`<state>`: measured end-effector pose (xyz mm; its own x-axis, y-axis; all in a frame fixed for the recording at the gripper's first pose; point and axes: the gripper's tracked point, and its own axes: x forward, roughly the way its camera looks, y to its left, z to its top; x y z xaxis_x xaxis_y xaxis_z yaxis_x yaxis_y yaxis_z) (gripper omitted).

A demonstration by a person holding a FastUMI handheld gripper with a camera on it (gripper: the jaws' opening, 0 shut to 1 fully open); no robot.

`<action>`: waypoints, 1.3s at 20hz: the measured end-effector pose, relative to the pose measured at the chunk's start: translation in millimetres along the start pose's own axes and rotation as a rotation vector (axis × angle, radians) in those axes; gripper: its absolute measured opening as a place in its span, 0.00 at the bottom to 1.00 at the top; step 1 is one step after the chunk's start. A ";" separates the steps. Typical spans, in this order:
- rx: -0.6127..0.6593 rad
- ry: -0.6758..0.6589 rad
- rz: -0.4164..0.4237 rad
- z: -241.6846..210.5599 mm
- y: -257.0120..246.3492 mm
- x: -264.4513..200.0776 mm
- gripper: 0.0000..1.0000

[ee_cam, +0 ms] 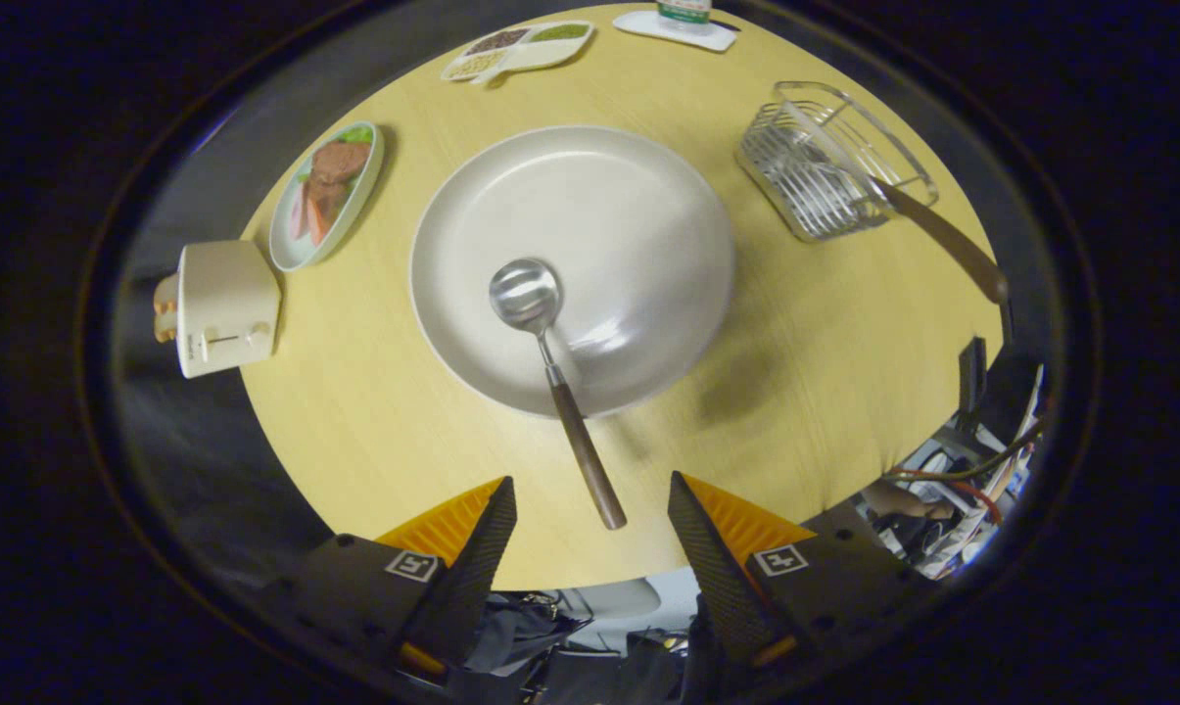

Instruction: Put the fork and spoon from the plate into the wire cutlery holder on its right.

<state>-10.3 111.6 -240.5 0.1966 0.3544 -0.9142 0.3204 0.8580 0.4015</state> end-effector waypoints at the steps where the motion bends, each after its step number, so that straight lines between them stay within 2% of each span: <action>1: -0.021 -0.011 0.000 -0.1 3.0 7.7 0.95; 6: -0.126 -0.030 -0.027 -5.1 7.9 37.5 0.84; 11: -0.150 -0.051 -0.034 -0.4 0.1 47.7 0.61; 14: -0.154 -0.047 -0.045 1.7 -4.6 47.1 0.21; 15: -0.155 -0.044 -0.017 1.5 2.6 56.1 0.22; 21: -0.177 -0.053 -0.001 3.3 9.9 44.1 0.09; 26: -0.230 -0.058 -0.014 2.6 12.2 29.6 0.09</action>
<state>1.9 131.6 -262.6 0.2492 0.3259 -0.9120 0.1050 0.9271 0.3599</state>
